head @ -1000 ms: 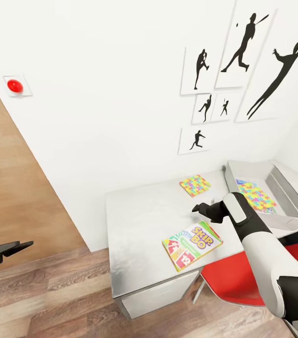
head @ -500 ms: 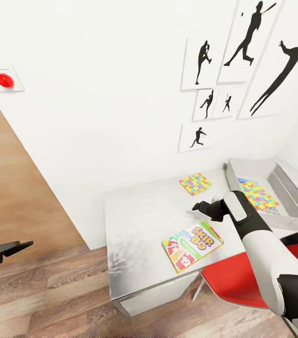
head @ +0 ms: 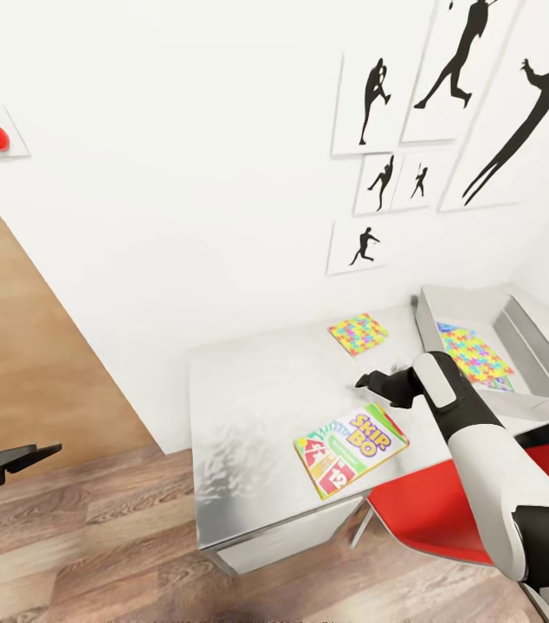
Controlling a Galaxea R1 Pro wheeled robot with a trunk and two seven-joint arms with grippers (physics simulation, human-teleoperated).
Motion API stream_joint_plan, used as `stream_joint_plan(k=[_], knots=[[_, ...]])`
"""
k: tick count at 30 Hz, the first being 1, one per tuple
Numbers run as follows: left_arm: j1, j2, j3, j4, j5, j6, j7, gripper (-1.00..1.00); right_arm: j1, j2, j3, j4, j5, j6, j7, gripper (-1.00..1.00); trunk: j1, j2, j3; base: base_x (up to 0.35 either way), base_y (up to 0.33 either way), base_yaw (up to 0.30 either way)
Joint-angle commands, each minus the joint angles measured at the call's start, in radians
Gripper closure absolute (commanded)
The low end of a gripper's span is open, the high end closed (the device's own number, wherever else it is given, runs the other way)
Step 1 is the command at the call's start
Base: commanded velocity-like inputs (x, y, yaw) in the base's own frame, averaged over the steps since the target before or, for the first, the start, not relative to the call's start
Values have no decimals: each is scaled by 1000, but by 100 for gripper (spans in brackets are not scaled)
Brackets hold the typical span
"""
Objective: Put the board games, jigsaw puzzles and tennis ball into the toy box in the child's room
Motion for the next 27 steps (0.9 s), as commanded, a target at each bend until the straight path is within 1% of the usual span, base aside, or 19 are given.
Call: stream_joint_plan(k=[1,27], knots=[[-1,0,0,0,0,11,-4,-100,-1,-1,-1,-1,-11,3,-10,-100,1,-2,-4,0,-4,0],[-1,0,0,-1,0,11,-4,-100,-1,-5,-1,-1,-11,3,-10,-100,1,-2,-46,0,0,0]])
